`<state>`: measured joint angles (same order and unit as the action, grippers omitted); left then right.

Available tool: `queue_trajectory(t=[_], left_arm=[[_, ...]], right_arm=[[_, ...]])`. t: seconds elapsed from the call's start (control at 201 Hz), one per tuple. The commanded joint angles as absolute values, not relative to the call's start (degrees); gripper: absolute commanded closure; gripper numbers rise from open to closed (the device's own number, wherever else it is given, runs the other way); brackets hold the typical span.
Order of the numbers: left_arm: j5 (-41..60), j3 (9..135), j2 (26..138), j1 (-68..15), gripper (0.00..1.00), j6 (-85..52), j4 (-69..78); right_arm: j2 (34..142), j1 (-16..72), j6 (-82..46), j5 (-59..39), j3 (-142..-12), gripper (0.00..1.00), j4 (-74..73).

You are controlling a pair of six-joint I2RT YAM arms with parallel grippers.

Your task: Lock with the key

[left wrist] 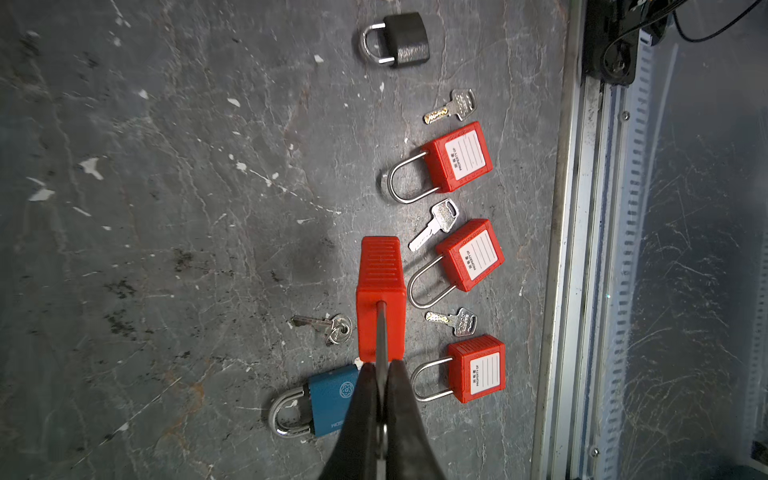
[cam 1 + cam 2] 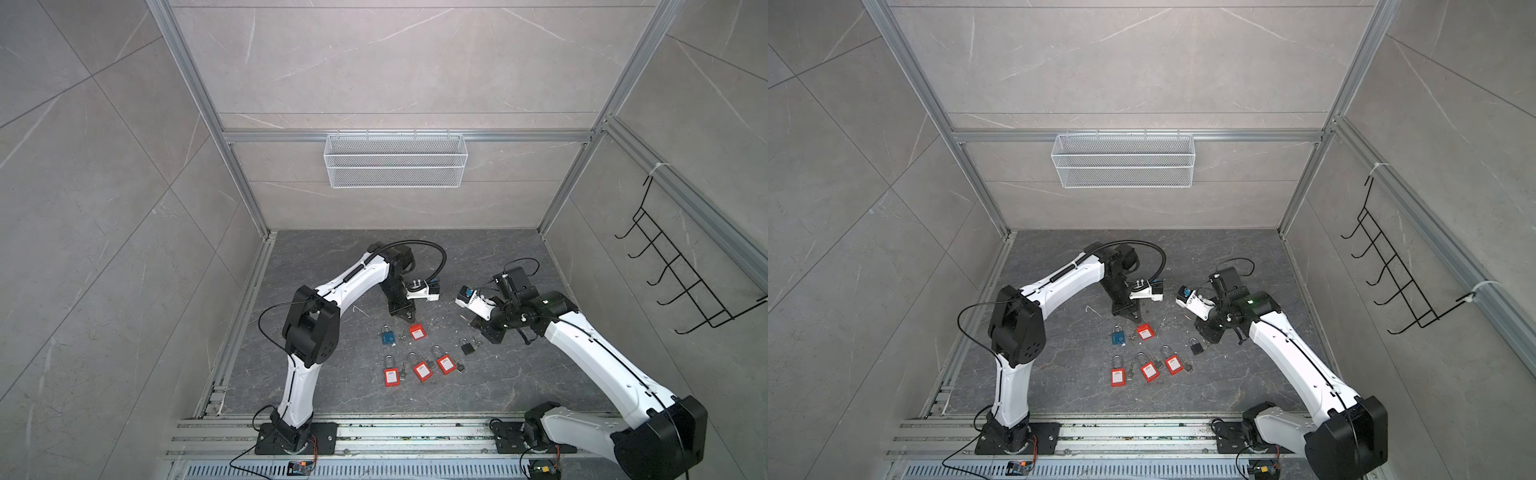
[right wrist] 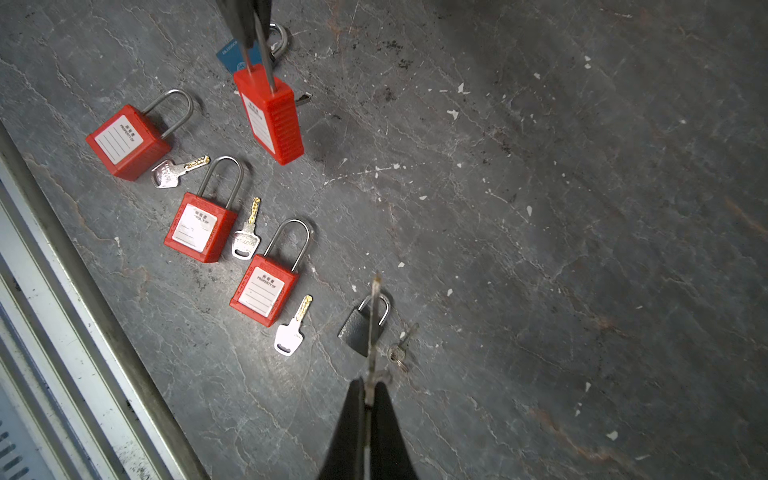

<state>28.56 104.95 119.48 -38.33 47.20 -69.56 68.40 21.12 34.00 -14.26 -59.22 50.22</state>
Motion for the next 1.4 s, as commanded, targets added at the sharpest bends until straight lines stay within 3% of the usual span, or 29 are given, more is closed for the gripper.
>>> queue_trajectory(t=[0.0,0.966,1.225,1.395], left_arm=[[28.73,107.87,120.43,-38.90,1.00,48.90,-73.53],[21.30,118.48,132.64,-40.78,1.00,48.09,-75.84],[19.81,120.90,133.13,-40.70,0.85,45.80,-73.17],[19.95,122.22,135.77,-40.61,0.81,44.70,-71.45]], right_arm=[[68.42,20.96,32.46,-14.01,-58.62,1.00,49.69],[72.04,20.92,26.32,-19.44,-58.83,1.00,46.14],[71.89,20.94,24.06,-20.13,-58.46,1.00,45.37],[72.25,20.96,22.95,-20.09,-58.71,1.00,46.01]])
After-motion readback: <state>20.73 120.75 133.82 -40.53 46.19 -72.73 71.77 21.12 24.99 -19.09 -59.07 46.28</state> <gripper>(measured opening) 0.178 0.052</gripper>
